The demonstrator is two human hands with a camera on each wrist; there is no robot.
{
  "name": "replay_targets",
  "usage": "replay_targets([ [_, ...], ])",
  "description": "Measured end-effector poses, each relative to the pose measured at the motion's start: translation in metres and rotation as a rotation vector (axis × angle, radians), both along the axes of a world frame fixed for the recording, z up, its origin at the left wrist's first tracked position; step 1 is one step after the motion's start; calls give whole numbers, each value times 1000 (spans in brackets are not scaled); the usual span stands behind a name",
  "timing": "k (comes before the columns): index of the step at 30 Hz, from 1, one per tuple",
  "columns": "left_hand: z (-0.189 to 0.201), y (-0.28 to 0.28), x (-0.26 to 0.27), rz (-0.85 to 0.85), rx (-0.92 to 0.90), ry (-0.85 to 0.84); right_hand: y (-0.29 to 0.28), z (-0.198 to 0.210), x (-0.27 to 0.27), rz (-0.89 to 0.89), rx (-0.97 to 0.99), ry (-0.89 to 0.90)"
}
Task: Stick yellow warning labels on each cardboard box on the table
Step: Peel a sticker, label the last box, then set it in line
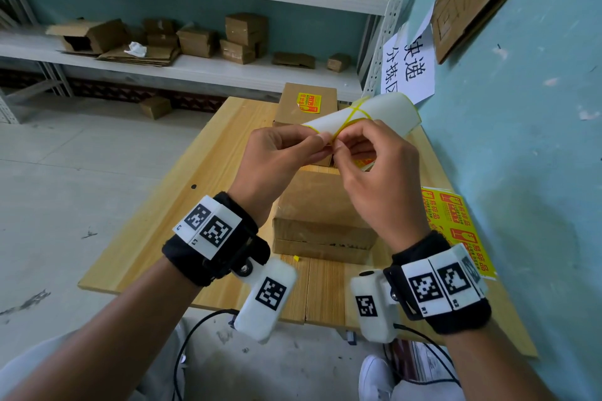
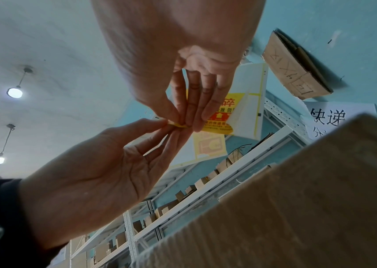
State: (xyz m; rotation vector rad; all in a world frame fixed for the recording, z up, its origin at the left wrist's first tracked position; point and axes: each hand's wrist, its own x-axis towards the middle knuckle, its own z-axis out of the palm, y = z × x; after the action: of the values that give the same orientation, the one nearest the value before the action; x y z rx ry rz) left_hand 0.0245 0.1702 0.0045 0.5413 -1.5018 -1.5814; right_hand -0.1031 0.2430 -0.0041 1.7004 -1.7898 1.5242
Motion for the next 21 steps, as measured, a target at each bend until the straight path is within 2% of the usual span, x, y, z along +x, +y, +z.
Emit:
replay_targets([
  [21,2,1,1,9,-3,-18,1,3,2,-5,0,-14],
])
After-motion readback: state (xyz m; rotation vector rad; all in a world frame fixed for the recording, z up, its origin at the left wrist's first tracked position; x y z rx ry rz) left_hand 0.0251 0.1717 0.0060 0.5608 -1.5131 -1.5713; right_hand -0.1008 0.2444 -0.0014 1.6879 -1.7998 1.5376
